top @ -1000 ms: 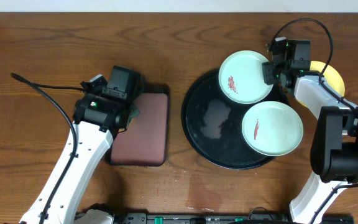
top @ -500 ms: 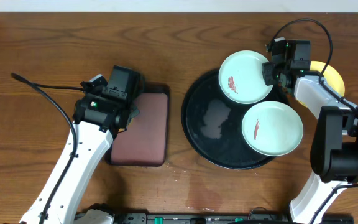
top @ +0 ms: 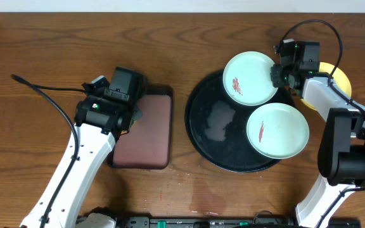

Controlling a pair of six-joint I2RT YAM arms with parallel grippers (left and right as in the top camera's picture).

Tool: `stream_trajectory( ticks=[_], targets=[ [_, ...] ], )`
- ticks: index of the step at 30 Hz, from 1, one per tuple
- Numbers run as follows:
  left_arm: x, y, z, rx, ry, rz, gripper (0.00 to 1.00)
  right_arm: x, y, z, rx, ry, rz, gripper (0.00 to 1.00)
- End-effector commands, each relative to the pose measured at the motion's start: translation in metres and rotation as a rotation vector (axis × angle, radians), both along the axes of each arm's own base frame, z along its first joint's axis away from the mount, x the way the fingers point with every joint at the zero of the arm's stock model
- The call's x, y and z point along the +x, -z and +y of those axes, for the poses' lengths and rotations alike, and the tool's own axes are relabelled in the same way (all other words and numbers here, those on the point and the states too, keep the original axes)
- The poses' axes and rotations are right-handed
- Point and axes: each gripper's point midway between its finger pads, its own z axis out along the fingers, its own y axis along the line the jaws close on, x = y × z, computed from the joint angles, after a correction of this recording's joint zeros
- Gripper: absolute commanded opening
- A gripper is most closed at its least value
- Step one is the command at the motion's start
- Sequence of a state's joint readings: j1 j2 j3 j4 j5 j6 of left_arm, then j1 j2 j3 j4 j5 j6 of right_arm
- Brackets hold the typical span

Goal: Clean dirty plates on tray and stack at the side
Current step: 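Move the right gripper to the rim of the upper pale green plate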

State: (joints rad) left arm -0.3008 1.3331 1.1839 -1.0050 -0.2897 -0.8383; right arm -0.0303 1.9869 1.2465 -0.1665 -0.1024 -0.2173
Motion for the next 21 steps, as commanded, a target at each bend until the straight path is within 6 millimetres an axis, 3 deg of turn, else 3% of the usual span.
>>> stream_trajectory(
  ticks=[1, 4, 9, 12, 17, 21],
  targets=[
    [0.000, 0.004, 0.003, 0.006, -0.013, 0.008, 0.07, 0.000, -0.002, 0.000, 0.029, 0.016, 0.000, 0.23],
    [0.001, 0.004, 0.002, 0.005, -0.013, 0.004, 0.07, 0.000, -0.002, 0.002, 0.037, 0.013, 0.000, 0.15],
    [0.001, 0.003, 0.002, 0.005, -0.013, 0.001, 0.08, -0.001, -0.002, 0.006, 0.056, -0.001, 0.003, 0.14],
    [0.002, 0.003, 0.002, 0.004, -0.013, -0.001, 0.07, -0.002, -0.002, 0.009, 0.077, -0.007, 0.008, 0.01],
    [0.002, 0.003, 0.002, 0.004, -0.013, 0.000, 0.08, -0.002, -0.003, 0.011, 0.083, -0.012, 0.007, 0.01],
    [0.002, 0.003, 0.002, 0.004, -0.013, -0.001, 0.07, -0.005, -0.016, 0.021, 0.140, -0.030, 0.001, 0.01]
  ],
)
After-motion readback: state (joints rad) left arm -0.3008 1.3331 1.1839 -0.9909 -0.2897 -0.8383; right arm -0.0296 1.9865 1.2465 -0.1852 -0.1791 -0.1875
